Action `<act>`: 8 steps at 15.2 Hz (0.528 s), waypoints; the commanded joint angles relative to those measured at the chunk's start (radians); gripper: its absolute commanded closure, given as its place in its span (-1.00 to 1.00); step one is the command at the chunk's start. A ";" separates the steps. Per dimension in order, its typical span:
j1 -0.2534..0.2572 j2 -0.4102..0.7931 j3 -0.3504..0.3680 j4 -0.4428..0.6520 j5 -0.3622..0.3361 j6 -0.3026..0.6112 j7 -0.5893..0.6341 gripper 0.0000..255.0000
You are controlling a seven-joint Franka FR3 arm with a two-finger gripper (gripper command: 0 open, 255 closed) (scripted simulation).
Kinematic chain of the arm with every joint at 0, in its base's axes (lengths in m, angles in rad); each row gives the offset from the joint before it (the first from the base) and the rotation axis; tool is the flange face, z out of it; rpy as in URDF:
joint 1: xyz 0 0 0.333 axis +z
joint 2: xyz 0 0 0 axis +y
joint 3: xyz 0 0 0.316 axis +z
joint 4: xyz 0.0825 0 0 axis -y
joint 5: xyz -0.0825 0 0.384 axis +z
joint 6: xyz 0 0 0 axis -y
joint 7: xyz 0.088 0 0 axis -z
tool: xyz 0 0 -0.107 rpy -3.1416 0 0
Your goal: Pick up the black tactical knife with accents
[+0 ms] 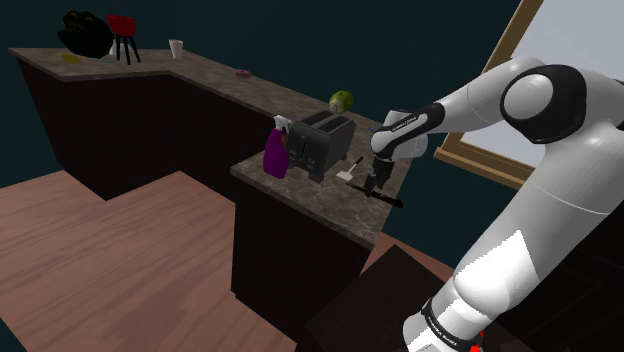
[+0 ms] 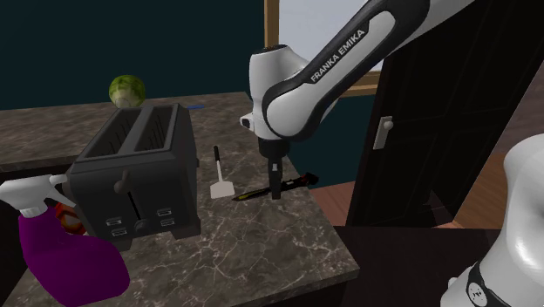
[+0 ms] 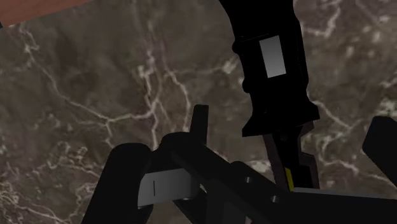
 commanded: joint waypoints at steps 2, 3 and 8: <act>-0.001 0.008 0.000 -0.002 0.003 0.009 -0.002 1.00; 0.000 0.007 0.000 -0.002 0.003 0.010 -0.002 1.00; 0.000 0.007 0.000 -0.002 0.003 0.010 -0.002 1.00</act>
